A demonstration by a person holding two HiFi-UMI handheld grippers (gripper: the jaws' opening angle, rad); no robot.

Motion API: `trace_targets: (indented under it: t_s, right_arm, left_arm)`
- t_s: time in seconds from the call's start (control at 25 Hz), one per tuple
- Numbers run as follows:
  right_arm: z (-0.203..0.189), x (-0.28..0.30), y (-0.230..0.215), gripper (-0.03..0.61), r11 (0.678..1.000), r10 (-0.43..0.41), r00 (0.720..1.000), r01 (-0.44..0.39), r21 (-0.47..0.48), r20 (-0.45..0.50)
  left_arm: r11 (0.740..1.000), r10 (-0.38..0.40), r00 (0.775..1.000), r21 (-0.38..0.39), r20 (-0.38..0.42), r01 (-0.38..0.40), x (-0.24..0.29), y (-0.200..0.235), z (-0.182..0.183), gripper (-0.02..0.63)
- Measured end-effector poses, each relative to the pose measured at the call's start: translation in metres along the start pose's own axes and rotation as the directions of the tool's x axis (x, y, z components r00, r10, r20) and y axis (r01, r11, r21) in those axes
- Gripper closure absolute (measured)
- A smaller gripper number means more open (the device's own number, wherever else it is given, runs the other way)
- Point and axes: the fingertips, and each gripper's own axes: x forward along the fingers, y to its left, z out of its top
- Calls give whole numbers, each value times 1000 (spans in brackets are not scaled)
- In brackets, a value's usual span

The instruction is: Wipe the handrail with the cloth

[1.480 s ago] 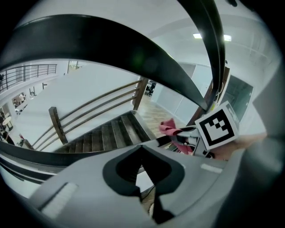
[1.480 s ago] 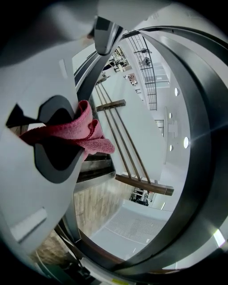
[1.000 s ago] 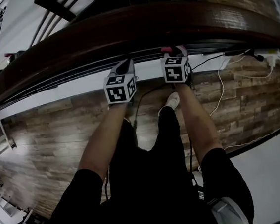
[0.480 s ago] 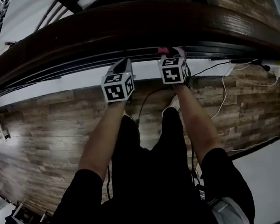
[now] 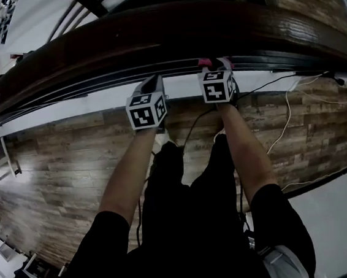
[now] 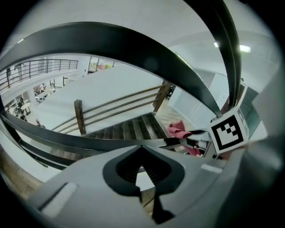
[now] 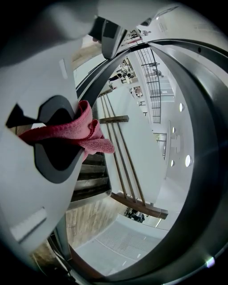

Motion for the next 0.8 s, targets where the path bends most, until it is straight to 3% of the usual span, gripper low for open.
trace_targets:
  t_s: [0.2,0.64,0.8]
  right_arm:
    - [6,1,19,528,1000,18,1000,-18,12,10]
    - [14,1,37,528,979,121,992,-112,-171,44]
    - [19,6,43,528,964,127,991,-113,-241,45]
  left_arm:
    - [1000,1,1000,5,2,-1,-5,13,0,614]
    - [975,181,980,-148,78,-168,-24,44,-18,614]
    - [969,204,973,-162,111,-184,-23,49,-15,614]
